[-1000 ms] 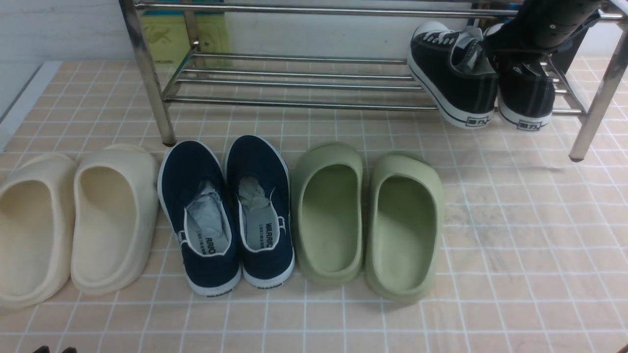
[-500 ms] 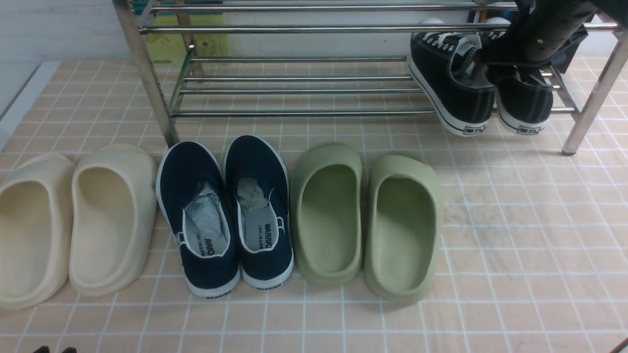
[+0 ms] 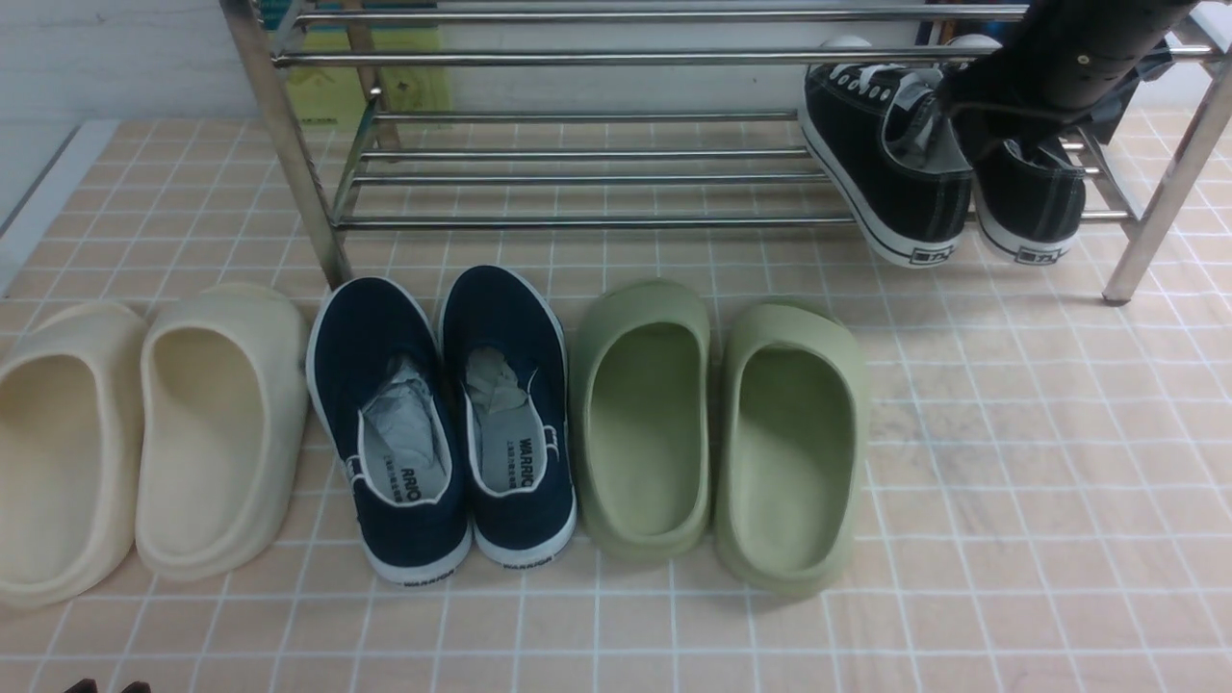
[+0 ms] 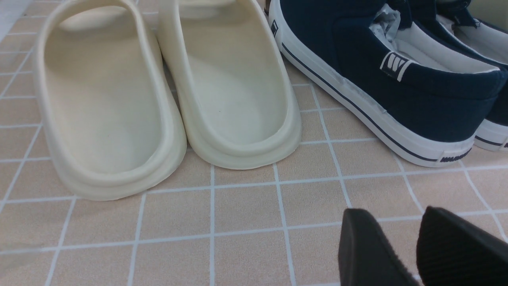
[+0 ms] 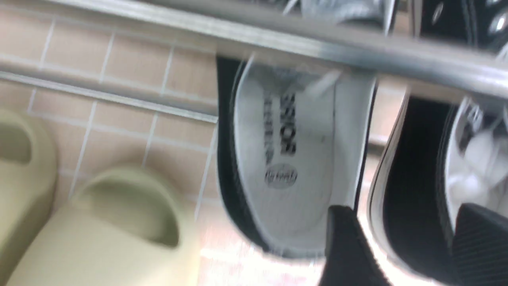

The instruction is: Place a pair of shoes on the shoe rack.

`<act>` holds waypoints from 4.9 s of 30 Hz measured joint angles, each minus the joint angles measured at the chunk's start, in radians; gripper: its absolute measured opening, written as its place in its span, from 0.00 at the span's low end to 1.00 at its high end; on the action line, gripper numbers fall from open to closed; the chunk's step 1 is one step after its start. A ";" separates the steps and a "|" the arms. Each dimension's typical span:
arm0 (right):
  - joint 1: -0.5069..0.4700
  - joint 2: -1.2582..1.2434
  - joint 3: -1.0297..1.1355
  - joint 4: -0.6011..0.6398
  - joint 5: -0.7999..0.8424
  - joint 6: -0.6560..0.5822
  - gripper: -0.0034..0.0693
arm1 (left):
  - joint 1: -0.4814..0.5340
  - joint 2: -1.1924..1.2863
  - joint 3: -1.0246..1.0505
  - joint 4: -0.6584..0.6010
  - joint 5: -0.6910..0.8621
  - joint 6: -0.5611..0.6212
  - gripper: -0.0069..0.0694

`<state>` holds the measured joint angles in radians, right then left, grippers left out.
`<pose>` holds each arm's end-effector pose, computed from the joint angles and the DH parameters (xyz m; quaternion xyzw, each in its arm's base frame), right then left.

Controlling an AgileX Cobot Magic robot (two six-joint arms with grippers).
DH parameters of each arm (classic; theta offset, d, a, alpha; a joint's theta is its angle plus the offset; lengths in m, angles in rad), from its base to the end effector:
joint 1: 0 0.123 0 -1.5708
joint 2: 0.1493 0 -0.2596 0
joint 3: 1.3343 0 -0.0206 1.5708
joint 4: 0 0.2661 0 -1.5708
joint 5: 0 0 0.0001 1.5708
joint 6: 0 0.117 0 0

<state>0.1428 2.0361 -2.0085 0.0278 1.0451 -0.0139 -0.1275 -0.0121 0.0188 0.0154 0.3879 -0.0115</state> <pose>0.4734 0.0709 0.2740 -0.0717 0.9547 0.0321 0.2870 0.1170 -0.0143 0.1649 0.0508 0.8054 -0.0345 0.5895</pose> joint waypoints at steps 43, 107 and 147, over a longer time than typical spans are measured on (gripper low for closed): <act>0.001 -1.961 1.752 -0.224 -0.701 0.303 0.03 | 0.000 -0.001 0.000 0.000 0.000 0.000 0.40; -0.118 -2.045 2.026 0.041 -0.683 0.034 0.07 | 0.000 -0.001 0.000 0.002 0.000 0.000 0.40; -0.118 -2.045 2.026 0.041 -0.683 0.028 0.14 | 0.000 -0.001 0.000 0.002 0.000 0.000 0.40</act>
<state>0.0248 -0.0093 0.0177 0.0691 0.3618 0.0145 -0.1275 -0.0132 0.0188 0.0172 0.3880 -0.0112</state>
